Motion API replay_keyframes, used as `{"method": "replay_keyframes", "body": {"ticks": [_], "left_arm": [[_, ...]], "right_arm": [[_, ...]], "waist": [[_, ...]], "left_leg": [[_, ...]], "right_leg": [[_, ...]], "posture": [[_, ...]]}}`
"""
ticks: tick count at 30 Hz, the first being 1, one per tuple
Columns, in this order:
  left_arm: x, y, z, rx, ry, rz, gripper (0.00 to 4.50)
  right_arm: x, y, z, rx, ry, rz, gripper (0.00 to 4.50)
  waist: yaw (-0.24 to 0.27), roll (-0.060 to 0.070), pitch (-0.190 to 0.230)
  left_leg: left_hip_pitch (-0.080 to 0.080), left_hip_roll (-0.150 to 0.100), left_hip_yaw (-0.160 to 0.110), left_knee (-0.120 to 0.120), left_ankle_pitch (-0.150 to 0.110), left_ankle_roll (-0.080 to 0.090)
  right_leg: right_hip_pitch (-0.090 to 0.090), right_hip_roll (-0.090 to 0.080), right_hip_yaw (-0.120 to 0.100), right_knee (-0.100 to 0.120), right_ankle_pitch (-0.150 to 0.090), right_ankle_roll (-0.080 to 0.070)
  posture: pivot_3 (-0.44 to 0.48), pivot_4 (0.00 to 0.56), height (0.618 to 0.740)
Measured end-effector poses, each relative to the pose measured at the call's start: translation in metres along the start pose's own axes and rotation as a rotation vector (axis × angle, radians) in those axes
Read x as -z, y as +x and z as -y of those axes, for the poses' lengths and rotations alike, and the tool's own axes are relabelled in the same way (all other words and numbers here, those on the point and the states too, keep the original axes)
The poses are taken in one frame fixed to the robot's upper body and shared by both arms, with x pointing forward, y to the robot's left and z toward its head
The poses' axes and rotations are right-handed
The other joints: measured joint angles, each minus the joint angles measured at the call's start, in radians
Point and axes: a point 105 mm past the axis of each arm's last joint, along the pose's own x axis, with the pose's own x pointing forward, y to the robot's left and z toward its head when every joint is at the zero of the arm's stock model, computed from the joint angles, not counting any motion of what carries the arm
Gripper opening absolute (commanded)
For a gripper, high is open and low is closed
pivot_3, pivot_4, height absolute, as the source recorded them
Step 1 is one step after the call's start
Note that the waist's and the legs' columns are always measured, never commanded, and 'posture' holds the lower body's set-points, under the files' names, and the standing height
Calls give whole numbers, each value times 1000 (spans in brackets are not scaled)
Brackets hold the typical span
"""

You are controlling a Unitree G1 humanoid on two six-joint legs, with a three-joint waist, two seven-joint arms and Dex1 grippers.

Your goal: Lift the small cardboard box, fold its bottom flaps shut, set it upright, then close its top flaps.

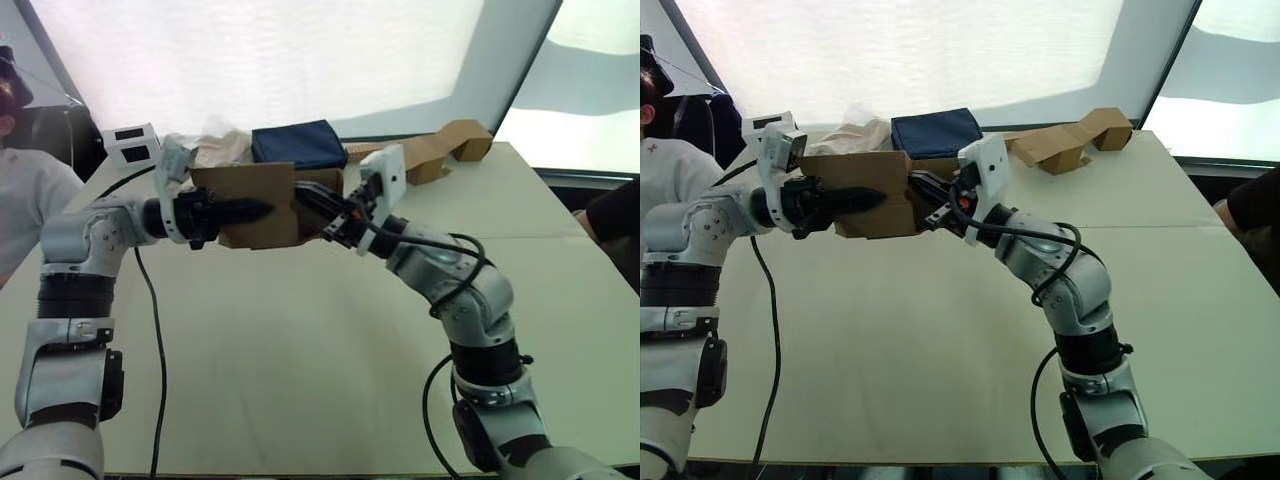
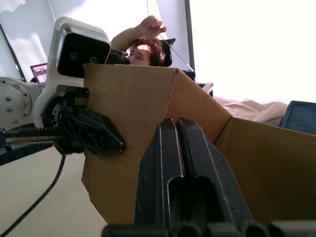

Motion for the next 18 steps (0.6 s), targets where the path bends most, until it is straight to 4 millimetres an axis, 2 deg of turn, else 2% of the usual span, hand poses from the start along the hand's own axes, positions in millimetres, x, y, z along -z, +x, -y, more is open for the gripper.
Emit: {"method": "replay_keyframes", "body": {"ticks": [2, 4, 6, 9, 11, 13, 18], "left_arm": [[0, 0, 0, 0, 0, 0, 0], [0, 0, 0, -1, 1, 0, 0], [0, 0, 0, -2, 2, 0, 0], [-1, 1, 0, -4, 5, 1, 0], [-5, 4, 1, 2, 12, 6, 0], [-10, 7, 3, 10, 30, 8, 0], [-16, 13, 11, 34, 47, 3, 0]], "right_arm": [[-6, -13, 5, 14, -26, -8, 39], [-3, -31, 9, 31, -48, -51, 39], [10, -47, 11, 37, -51, -129, 39], [41, -71, 3, 3, -38, -288, 39], [56, -71, -3, -9, -34, -330, 39], [60, -65, -7, -18, -37, -327, 39], [50, -41, -1, 12, -62, -233, 39]], "waist": [[1, 0, 0], [1, 0, 0], [1, 0, 0], [-1, 0, 0], [-7, 0, 0], [-8, 0, 0], [-3, -1, 0]], "left_leg": [[0, 0, 0, 0, 0, 0], [0, 0, 0, 0, 0, 0], [0, 0, 0, 0, 0, 1], [0, 0, 0, 0, 0, 1], [0, 1, 0, 0, 0, 1], [1, 1, 0, 0, 0, 1], [1, 3, -1, 0, 0, 1]], "right_leg": [[0, 0, 0, 0, 0, 0], [0, 0, 0, 0, 0, 0], [0, 0, 0, -1, 0, 0], [0, 1, 0, -1, 0, 0], [0, 2, 1, 0, 0, 0], [0, 7, 2, 0, 0, 0], [0, 9, 3, 0, 0, 0]], "posture": [[0, 150, 740], [0, 150, 740], [0, 150, 740], [0, 150, 740], [0, 150, 740], [0, 150, 740], [0, 150, 740]]}}
